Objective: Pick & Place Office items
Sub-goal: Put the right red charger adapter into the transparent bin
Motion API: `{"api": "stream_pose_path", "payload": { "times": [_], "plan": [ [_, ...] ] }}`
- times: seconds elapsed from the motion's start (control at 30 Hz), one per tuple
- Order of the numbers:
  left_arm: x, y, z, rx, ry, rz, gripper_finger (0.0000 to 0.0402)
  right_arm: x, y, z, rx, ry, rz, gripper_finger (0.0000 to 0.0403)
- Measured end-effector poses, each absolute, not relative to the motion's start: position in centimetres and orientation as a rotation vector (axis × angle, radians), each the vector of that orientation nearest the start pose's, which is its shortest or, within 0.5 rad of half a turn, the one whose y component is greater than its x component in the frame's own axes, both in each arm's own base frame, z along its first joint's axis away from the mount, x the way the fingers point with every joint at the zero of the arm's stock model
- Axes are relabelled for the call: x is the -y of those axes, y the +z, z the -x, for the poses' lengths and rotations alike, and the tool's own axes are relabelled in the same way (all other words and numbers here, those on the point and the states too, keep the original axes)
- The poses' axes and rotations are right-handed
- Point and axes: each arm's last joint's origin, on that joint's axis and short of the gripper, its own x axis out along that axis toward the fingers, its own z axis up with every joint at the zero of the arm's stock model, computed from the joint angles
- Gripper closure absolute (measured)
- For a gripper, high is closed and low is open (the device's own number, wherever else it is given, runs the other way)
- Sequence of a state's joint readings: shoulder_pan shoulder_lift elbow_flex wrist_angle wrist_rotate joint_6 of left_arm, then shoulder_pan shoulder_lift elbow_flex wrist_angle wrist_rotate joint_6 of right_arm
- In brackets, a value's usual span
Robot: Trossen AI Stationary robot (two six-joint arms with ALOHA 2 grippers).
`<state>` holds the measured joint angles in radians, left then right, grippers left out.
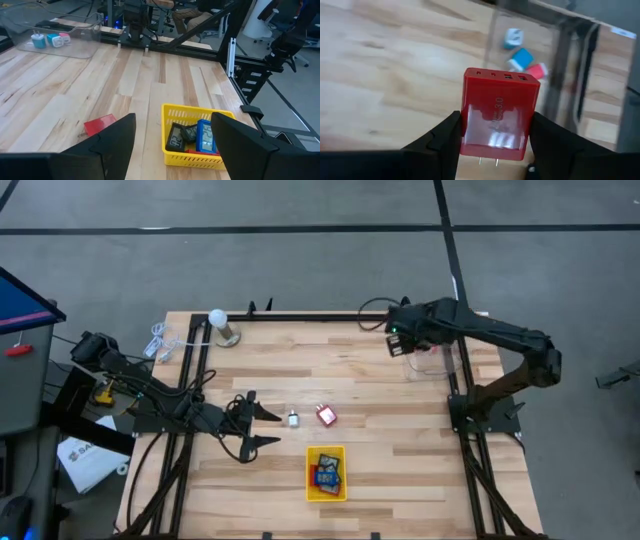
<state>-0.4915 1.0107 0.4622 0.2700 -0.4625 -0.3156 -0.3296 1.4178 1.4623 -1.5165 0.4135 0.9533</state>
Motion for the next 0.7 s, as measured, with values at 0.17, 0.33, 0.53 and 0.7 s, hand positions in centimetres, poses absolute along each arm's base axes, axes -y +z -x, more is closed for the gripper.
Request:
{"api": "stream_pose_path", "payload": {
  "times": [0.17, 0.33, 0.53, 0.7],
  "plan": [
    [8.8, 22.4, -19.2, -0.253, 0.011, 0.185, 0.0147, 12.2, 32.3, -19.8, -1.139, -1.358, -0.705, 0.0214],
    [8.9, 21.8, -19.5, -0.277, 0.021, 0.172, 0.0147, 15.8, 30.1, -18.2, -1.112, -1.398, -0.767, 0.0214],
    [8.3, 21.6, -19.9, -0.286, 0.052, 0.169, 0.0147, 18.8, 26.1, -16.0, -1.087, -1.371, -0.905, 0.0215],
    [8.2, 21.6, -20.0, -0.285, 0.058, 0.169, 0.0147, 19.4, 23.2, -14.1, -1.133, -1.348, -1.009, 0.0215]
  ]
}}
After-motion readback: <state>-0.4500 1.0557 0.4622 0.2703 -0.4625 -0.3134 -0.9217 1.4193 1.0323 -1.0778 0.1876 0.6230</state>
